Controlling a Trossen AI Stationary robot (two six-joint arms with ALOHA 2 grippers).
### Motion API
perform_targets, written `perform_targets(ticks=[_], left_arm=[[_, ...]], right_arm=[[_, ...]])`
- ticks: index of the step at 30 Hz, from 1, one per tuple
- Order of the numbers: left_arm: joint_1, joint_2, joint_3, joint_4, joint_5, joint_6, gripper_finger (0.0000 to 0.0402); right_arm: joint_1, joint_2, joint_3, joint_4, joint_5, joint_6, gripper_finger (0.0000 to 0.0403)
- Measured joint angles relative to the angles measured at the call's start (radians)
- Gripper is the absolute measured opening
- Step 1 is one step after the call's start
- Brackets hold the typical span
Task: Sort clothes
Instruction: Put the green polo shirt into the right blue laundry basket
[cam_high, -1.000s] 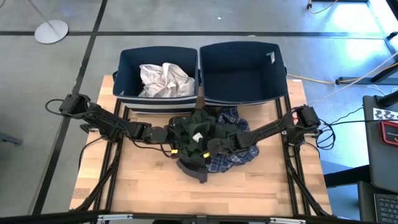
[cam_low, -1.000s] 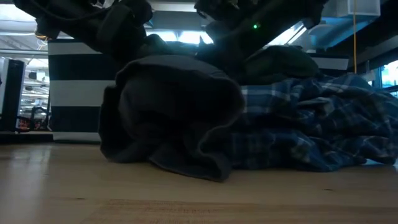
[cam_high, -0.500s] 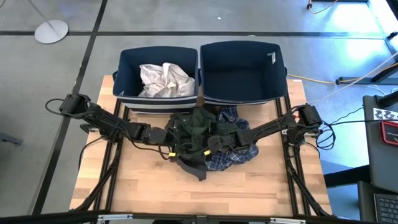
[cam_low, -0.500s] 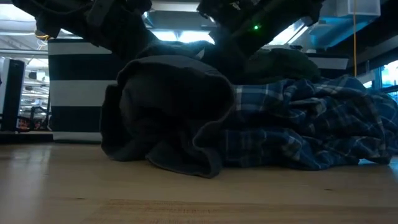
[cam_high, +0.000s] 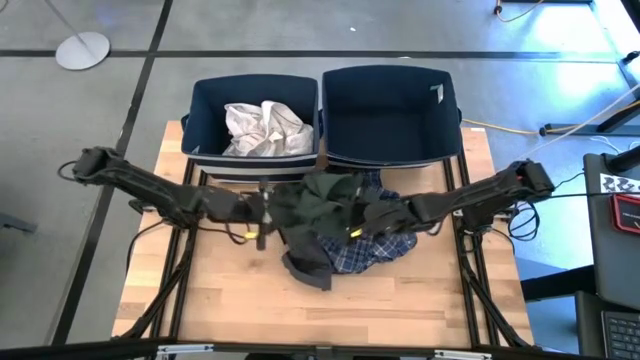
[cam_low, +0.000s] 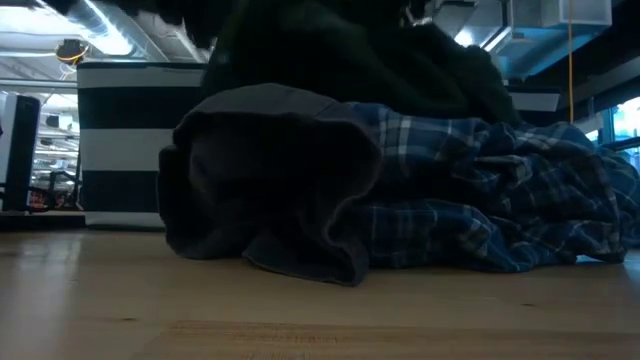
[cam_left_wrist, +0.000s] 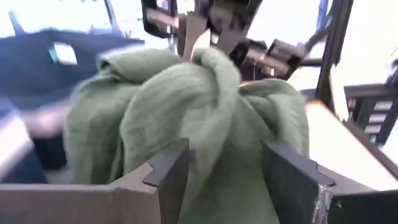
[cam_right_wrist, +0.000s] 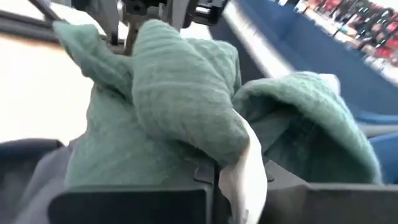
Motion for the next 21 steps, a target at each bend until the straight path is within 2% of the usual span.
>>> perform_targets(ticks=[4, 8, 15, 21], left_arm=[[0.000, -0.103, 0.000, 0.001, -0.001, 0.051, 0.0184], [0.001, -0.148, 0.000, 0.021, -0.009, 0.109, 0.0184], [0.004, -0.135, 0.000, -0.017, -0.014, 0.087, 0.0184], [0.014, -0.121, 0.000, -0.038, -0.016, 0.078, 0.0184]], right_arm=[[0.000, -0.080, 0.000, 0.012, 0.011, -0.045, 0.0021], [0.000, -0.150, 0.000, 0.040, 0.046, -0.105, 0.0024], [0.000, -0.266, 0.003, 0.124, 0.089, -0.242, 0.0025], [0.001, -0.316, 0.080, 0.136, 0.136, -0.366, 0.0027]])
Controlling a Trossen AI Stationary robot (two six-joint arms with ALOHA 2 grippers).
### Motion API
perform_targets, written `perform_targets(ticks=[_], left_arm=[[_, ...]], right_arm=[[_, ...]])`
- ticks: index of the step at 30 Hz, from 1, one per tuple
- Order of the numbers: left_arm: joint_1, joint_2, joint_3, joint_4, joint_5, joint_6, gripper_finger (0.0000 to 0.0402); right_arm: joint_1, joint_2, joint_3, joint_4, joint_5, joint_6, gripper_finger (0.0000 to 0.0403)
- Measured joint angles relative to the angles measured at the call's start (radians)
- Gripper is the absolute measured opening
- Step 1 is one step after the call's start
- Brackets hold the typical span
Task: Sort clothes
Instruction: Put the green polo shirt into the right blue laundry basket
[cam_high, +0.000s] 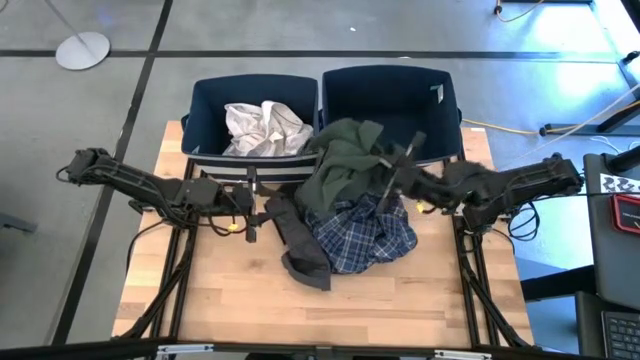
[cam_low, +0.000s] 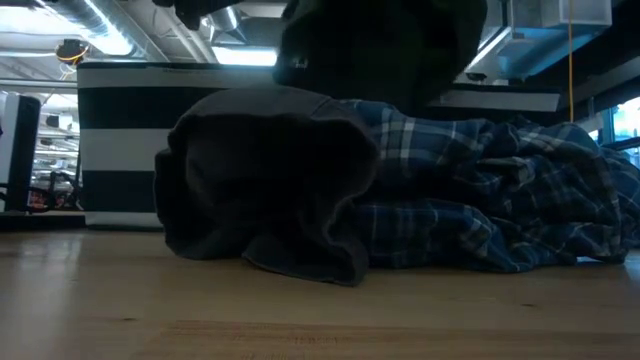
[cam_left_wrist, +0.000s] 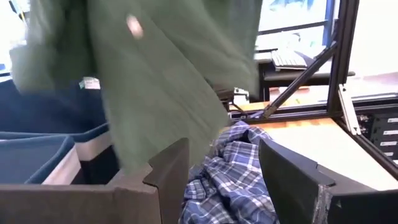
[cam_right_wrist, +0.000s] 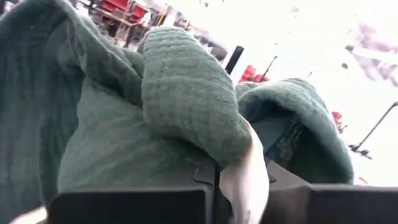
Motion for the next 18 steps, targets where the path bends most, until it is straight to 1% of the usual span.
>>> perform_targets(ticks=[6, 9, 14, 18], left_arm=[[0.000, 0.000, 0.000, -0.001, -0.002, 0.000, 0.0184], [0.000, 0.000, 0.000, -0.001, -0.002, 0.000, 0.0184], [0.000, 0.000, 0.000, -0.001, -0.002, 0.004, 0.0184], [0.000, 0.000, 0.000, -0.001, -0.002, 0.005, 0.0184]], right_arm=[[-0.002, -0.006, 0.134, 0.006, 0.062, -0.199, 0.0028], [-0.034, -0.006, 0.198, 0.005, 0.074, -0.276, 0.0028], [-0.126, -0.010, 0.277, 0.005, 0.083, -0.320, 0.0028], [-0.218, -0.011, 0.294, 0.003, 0.072, -0.329, 0.0029]])
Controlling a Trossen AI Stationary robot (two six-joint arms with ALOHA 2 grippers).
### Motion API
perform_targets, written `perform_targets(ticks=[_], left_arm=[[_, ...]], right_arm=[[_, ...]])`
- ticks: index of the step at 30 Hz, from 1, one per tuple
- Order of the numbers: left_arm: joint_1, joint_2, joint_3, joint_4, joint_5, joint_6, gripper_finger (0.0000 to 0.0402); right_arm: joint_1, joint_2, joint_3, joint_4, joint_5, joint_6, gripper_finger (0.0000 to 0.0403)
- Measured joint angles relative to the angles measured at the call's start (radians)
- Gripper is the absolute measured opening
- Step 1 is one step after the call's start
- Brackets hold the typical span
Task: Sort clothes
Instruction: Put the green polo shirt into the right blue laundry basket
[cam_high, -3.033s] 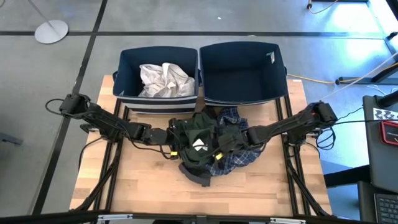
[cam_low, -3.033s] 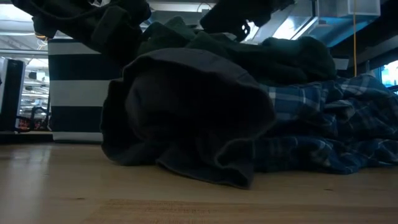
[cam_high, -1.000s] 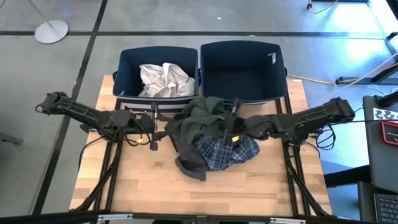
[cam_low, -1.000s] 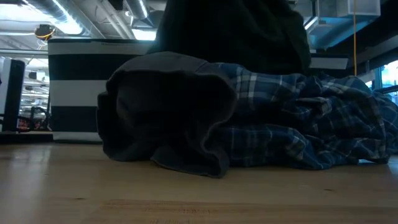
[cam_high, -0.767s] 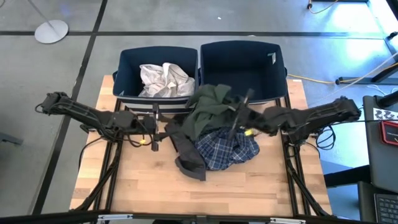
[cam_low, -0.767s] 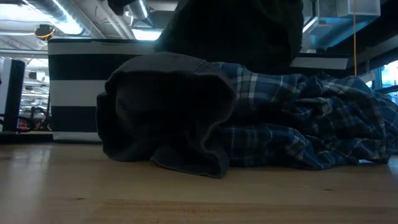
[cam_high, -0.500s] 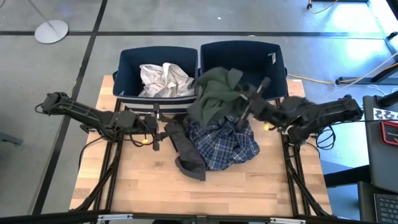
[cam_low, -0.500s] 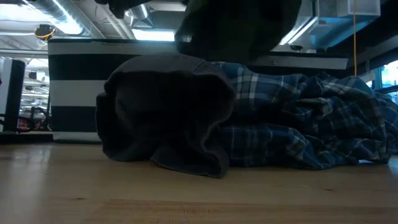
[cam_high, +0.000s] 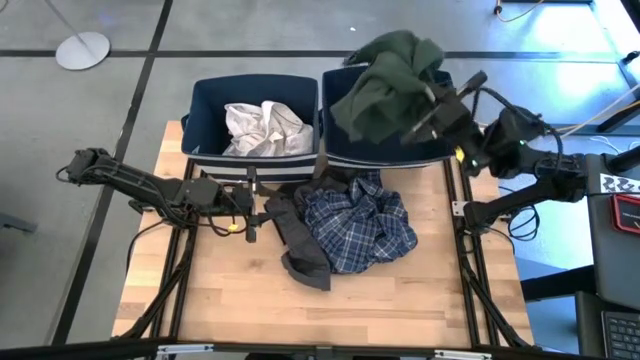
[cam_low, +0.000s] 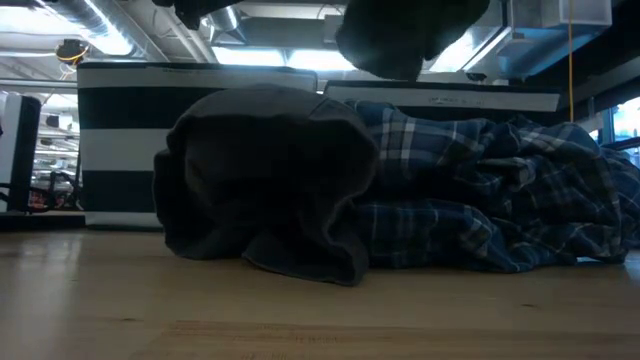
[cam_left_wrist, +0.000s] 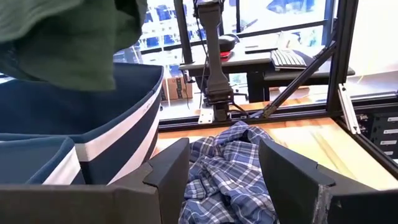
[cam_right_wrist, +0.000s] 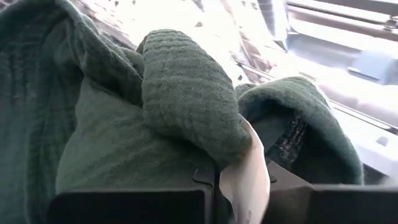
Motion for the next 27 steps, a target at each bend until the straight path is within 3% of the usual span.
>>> perform_targets(ticks=[5, 14, 27], left_arm=[[0.000, 0.000, 0.000, 0.000, 0.000, 0.001, 0.0184], [0.000, 0.000, 0.000, -0.018, 0.000, 0.002, 0.0184], [0.000, 0.000, 0.000, -0.018, 0.000, -0.006, 0.0184]], right_arm=[[-0.147, 0.007, 0.000, -0.087, -0.009, 0.057, 0.0029], [-0.385, 0.067, -0.001, -0.500, -0.138, 0.409, 0.0030], [-0.530, 0.207, -0.001, -0.788, -0.165, 0.575, 0.0030]])
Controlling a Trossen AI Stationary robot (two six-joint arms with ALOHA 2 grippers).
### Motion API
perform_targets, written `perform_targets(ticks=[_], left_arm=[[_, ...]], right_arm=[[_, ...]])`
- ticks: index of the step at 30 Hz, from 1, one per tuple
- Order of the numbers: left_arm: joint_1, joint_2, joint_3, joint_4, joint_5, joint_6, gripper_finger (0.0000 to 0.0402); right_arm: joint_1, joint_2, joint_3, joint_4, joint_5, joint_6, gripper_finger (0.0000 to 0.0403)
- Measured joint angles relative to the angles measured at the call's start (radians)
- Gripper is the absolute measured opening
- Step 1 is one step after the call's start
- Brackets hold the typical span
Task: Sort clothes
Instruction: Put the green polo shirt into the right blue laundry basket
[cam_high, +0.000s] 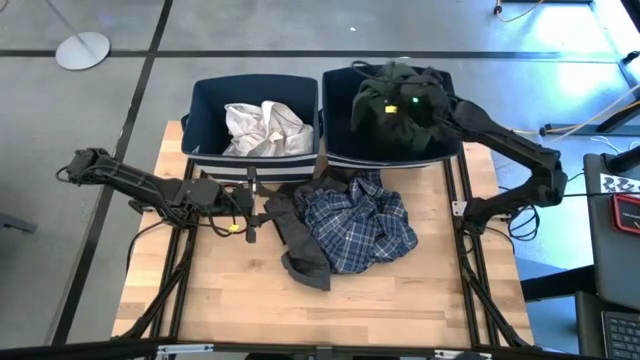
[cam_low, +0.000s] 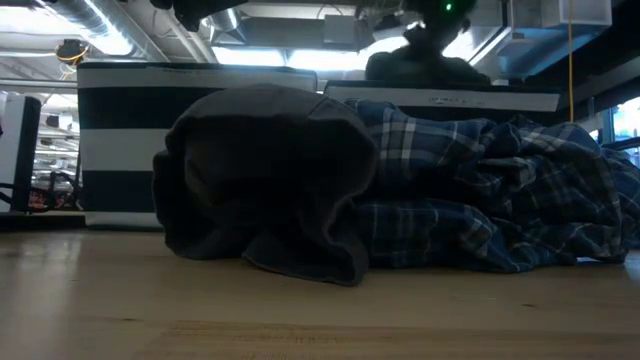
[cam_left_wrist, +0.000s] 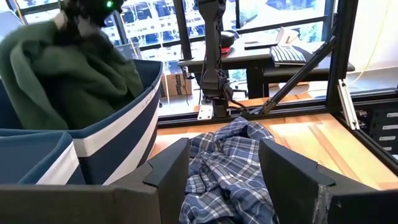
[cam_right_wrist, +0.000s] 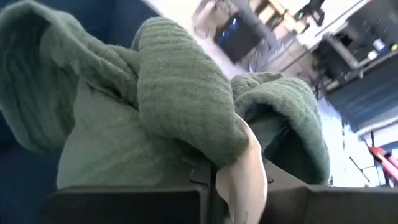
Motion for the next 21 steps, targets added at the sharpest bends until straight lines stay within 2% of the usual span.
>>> perform_targets(ticks=[5, 21], left_arm=[[0.000, 0.000, 0.000, -0.006, 0.000, -0.011, 0.0184], [0.000, 0.000, 0.000, -0.028, 0.000, -0.026, 0.0184]], right_arm=[[-0.033, 0.073, 0.000, -0.054, -0.037, 0.036, 0.0030], [-0.111, 0.289, 0.000, -0.058, -0.216, 0.182, 0.0031]])
